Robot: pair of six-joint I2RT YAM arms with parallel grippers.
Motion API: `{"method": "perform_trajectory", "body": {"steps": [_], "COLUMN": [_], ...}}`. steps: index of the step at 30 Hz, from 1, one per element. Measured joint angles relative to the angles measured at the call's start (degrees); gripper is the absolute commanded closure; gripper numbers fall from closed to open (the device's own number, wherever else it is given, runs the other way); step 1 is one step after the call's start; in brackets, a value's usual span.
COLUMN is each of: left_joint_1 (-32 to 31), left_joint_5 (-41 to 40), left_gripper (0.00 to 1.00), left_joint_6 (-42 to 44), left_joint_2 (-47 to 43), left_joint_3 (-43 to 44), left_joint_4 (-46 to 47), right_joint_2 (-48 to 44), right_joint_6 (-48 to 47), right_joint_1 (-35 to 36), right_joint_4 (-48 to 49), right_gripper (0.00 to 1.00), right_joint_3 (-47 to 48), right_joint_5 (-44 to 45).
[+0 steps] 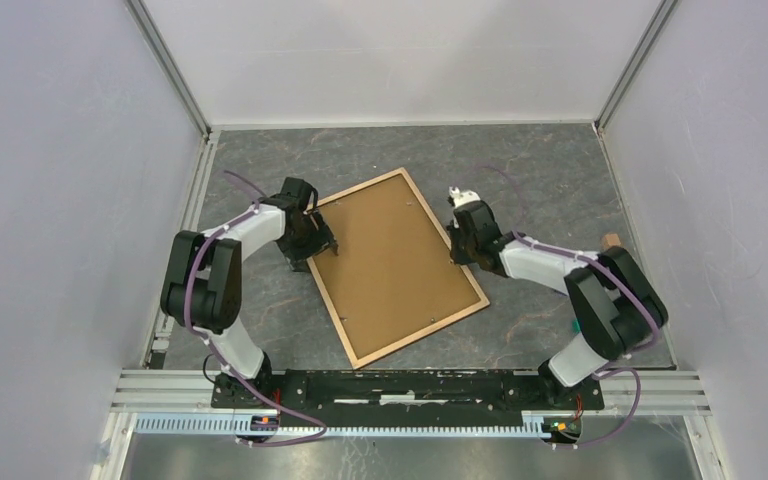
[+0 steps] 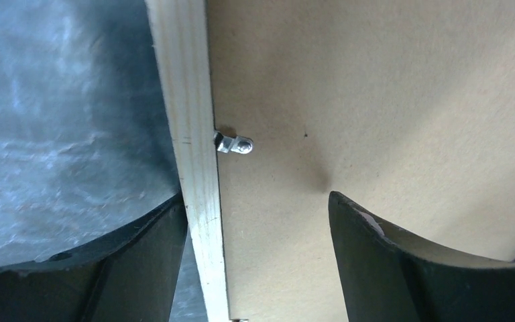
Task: Put the photo into the frame
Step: Install the photo frame at the center of the board.
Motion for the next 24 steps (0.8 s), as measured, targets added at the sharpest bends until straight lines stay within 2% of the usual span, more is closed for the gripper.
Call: {"method": "perform_trajectory", "body": {"steps": [2, 4, 5, 6, 8, 11, 15, 24], "left_joint_1": [0.26, 0.44, 0.5, 0.66, 0.98, 1.42, 1.77, 1.92], "left_joint_5": [1.44, 2.67, 2.89, 3.15, 3.76, 4.83, 4.22, -0.37], "left_gripper": [0.15, 0.12, 0.1, 0.09, 0.07, 0.04, 0.04, 0.09], "left_joint_6": [0.0, 0.0, 0.02, 0.04, 0.37, 1.64, 4.72, 10.91], "left_joint_2": [2.27, 4.46, 5.27, 6.25, 8.28, 9.16, 7.41, 1.16], "left_joint_3": [2.6, 5.51, 6.58, 7.98, 11.3, 14.43, 15.43, 12.04], "left_joint_4": [-0.07, 0.2, 0.37, 0.37, -0.35, -1.31, -2.58, -4.96], "right_joint_2": [-3.17, -6.34, -7.74, -8.66, -9.66, -9.53, -7.98, 4.72], "right_joint_6": [2.62, 5.44, 6.75, 7.69, 9.14, 8.48, 3.04, -8.61], "right_joint_1": [-0.26, -0.42, -0.5, -0.55, -0.52, -0.07, 0.33, -2.84], "right_joint_4": [2.49, 5.81, 7.67, 8.61, 9.44, 7.19, 2.8, 0.28], "right_gripper": [0.98, 0.9, 0.82, 0.69, 0.53, 0.37, 0.24, 0.15], "right_joint_3": [-4.28, -8.76, -10.86, -12.09, -13.25, -12.09, -5.9, 13.99], "right_joint_5": [0.2, 0.37, 0.37, 0.35, 0.07, -0.37, 0.37, 1.33]}}
